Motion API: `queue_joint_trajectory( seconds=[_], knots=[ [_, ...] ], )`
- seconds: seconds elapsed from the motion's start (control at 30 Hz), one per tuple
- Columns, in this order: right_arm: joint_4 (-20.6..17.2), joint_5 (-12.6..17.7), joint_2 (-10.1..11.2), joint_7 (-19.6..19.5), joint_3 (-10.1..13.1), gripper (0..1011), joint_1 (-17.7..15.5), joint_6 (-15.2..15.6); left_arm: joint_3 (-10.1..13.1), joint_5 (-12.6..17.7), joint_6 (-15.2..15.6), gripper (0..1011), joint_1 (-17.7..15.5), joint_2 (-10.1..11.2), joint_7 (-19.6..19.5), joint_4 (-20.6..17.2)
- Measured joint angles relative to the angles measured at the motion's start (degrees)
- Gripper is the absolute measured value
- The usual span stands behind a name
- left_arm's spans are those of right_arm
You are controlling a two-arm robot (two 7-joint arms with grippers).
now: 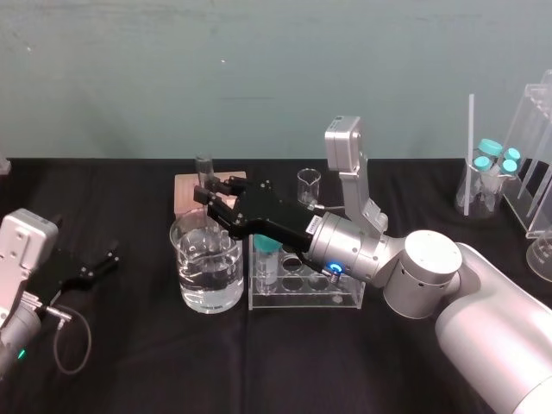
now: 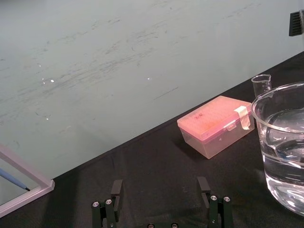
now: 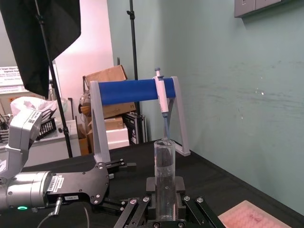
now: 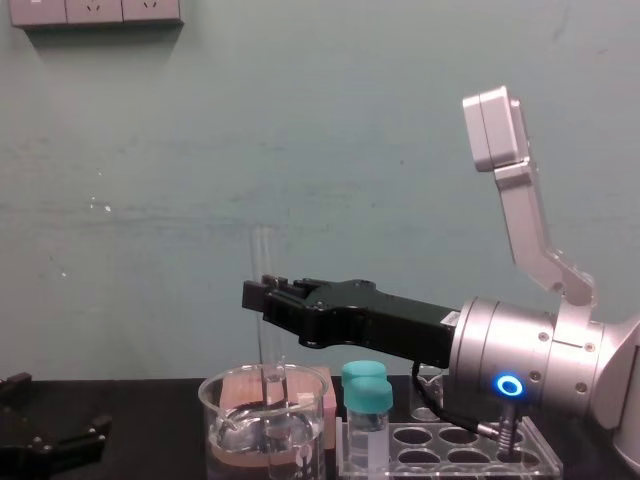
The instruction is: Hold the test tube with one hand and immerse one end into the beaker, then return it to the test tube rack.
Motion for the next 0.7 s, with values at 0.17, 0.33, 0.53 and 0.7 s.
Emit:
queue_joint_trajectory(
  seconds=[0.17,0.33,0.53,0.7],
  knots=[
    [0.0,0.0,0.0,0.0,0.0,226,-0.1,0.0,0.0,0.0,0.0,1000,0.0,0.0,0.0,0.0],
    [-0.1,0.0,0.1,0.0,0.0,226,-0.2,0.0,0.0,0.0,0.0,1000,0.0,0.0,0.0,0.0],
    [-0.2,0.0,0.2,0.0,0.0,226,-0.2,0.0,0.0,0.0,0.0,1000,0.0,0.0,0.0,0.0],
    [-0.2,-0.1,0.1,0.0,0.0,226,-0.2,0.0,0.0,0.0,0.0,1000,0.0,0.0,0.0,0.0]
  ],
)
